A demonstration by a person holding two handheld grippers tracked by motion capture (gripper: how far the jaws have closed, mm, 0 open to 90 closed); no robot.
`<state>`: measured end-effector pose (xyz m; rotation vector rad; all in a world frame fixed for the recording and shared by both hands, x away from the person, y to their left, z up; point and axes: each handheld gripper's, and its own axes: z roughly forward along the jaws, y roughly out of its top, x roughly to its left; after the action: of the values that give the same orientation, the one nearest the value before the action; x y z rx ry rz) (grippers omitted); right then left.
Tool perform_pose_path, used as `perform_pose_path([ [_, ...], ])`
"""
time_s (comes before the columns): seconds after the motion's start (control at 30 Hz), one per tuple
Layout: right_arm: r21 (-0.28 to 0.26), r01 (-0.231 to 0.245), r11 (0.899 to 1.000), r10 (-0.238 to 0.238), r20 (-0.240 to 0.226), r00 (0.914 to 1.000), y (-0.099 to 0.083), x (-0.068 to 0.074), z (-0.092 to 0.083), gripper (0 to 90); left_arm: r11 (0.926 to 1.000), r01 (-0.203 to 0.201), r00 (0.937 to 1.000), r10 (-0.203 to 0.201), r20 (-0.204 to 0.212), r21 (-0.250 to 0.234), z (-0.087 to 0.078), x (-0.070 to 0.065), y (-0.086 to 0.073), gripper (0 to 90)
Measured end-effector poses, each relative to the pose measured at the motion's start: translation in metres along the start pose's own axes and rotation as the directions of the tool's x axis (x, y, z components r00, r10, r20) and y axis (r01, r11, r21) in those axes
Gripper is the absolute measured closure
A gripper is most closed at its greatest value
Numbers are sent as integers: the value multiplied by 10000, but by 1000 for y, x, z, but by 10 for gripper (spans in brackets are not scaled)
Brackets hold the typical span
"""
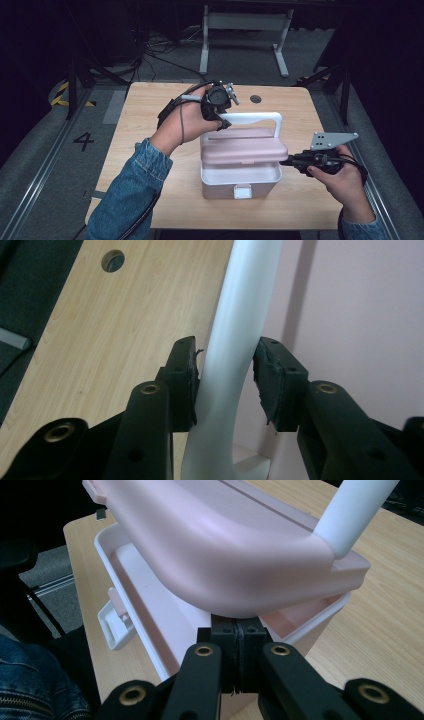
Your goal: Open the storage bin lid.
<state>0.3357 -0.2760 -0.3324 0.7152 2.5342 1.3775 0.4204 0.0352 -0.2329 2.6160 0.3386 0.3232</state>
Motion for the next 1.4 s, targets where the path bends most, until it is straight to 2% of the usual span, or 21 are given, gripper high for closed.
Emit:
perform_pose_path([
  [0.07, -20, -7, 10000, 7, 10, 10000, 0, 0, 0, 896, 9999, 83, 9999, -84, -101, -69, -2, -1, 0, 582],
  [0.1, -63, 0, 10000, 1, 17, 10000, 0, 0, 0, 896, 10000, -17, 9997, 16, -228, -66, -3, -1, 0, 555],
  [0.17, -112, 20, 9999, -20, 45, 10000, 1, -1, 1, 897, 9998, 97, 9986, -106, -516, -176, -6, -5, -1, 487],
  [0.2, -123, 13, 9999, -13, 51, 10000, 1, -1, 1, 898, 9996, 32, 9981, -48, -611, -263, -9, -5, -1, 459],
  [0.27, -193, 54, 9998, -52, 96, 9999, 2, -2, 2, 899, 9984, 108, 9967, -152, -801, -553, -16, -6, -4, 411],
  [0.33, -297, 34, 9996, -30, 140, 9999, 3, -2, 1, 900, 9951, 367, 9950, -450, -889, -921, -22, -6, -11, 389],
  [0.53, -630, 70, 9980, -50, 319, 9995, 6, -5, 0, 900, 9888, 819, 9892, -959, -1108, -1245, -35, -3, -33, 379],
  [0.63, -833, 51, 9965, -16, 418, 9991, 9, -7, 0, 900, 9853, 1055, 9828, -1239, -1370, -1344, -39, 0, -46, 387],
  [0.9, -1076, 43, 9942, 14, 529, 9986, 15, -12, 3, 900, 9784, 1675, 9747, -1828, -1287, -1210, -38, 3, -75, 386],
  [1.0, -1112, 55, 9938, 7, 555, 9985, 19, -14, 3, 900, 9736, 1932, 9729, -2061, -1045, -1217, -35, 1, -86, 384],
  [1.27, -1155, 149, 9932, -65, 723, 9974, 30, -21, 3, 900, 9704, 2132, 9709, -2234, -867, -1132, -27, -5, -103, 376],
  [1.4, -1278, 75, 9918, 20, 740, 9973, 34, -25, 3, 900, 9681, 2166, 9700, -2281, -848, -1261, -23, -8, -109, 373],
])
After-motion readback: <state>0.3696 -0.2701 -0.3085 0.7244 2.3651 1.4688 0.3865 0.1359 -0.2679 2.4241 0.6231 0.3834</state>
